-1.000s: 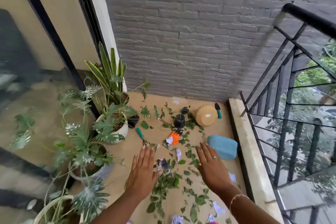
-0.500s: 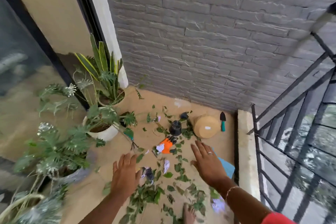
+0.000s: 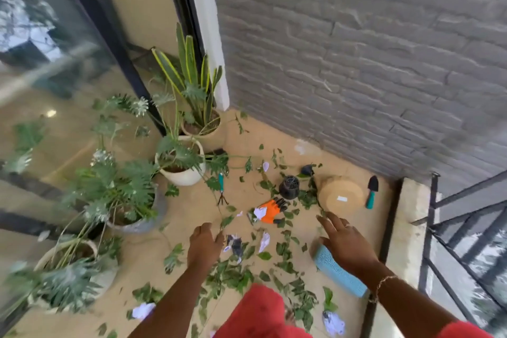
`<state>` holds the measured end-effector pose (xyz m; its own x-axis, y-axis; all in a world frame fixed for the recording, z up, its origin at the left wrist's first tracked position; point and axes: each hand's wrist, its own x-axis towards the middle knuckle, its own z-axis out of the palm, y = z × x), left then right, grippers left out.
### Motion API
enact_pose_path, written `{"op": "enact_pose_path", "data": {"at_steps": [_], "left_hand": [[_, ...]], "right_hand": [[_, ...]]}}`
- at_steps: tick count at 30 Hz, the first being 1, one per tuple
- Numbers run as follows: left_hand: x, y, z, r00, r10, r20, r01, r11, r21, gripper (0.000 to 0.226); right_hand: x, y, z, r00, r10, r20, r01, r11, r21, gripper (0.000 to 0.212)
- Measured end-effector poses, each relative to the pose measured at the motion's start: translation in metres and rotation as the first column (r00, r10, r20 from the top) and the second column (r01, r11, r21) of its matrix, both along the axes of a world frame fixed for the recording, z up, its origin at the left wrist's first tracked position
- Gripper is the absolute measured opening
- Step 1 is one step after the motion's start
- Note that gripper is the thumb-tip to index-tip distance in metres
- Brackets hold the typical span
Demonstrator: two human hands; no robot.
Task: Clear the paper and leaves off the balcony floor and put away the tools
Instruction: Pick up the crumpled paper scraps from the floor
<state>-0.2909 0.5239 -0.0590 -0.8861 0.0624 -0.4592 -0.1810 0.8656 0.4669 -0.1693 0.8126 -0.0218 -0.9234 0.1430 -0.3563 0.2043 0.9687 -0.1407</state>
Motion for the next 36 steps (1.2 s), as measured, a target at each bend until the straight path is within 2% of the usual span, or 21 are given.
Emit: {"op": "enact_pose_path", "data": {"at_steps": [4,11,16,21,27,31,36], "left_hand": [[-0.007,-0.006,-0.011,0.997,0.063,0.052,-0.064,0.998,0.028,0.046],[-0.078,0.001,-0.026,0.983,0.141,0.121,-0.145,0.989,0.03,0.045],[-0.135,0.018,-0.028,0.99,0.05,0.135,-0.054,0.998,0.023,0.044],[-0.177,0.037,-0.048,0.982,-0.088,0.167,0.09,0.996,-0.008,0.042],[-0.187,0.069,-0.128,0.952,-0.152,0.264,0.154,0.988,0.016,0.045],[-0.179,0.086,-0.213,0.933,-0.125,0.338,0.125,0.992,0.02,0.041],[-0.17,0.101,-0.337,0.918,-0.059,0.391,0.065,0.998,-0.003,0.039]], "right_hand": [[-0.033,0.009,-0.005,0.989,0.115,0.093,-0.118,0.993,0.03,0.057],[-0.143,0.024,-0.008,0.968,0.227,0.104,-0.231,0.973,0.021,0.057],[-0.223,0.027,-0.027,0.962,0.241,0.129,-0.239,0.97,-0.031,0.049],[-0.259,0.028,-0.064,0.949,0.274,0.157,-0.26,0.96,-0.103,0.047],[-0.286,0.04,-0.155,0.922,0.254,0.294,-0.217,0.964,-0.155,0.042],[-0.298,0.046,-0.246,0.905,0.219,0.364,-0.158,0.969,-0.191,0.032],[-0.313,0.041,-0.372,0.875,0.261,0.407,-0.178,0.957,-0.23,0.037]]}}
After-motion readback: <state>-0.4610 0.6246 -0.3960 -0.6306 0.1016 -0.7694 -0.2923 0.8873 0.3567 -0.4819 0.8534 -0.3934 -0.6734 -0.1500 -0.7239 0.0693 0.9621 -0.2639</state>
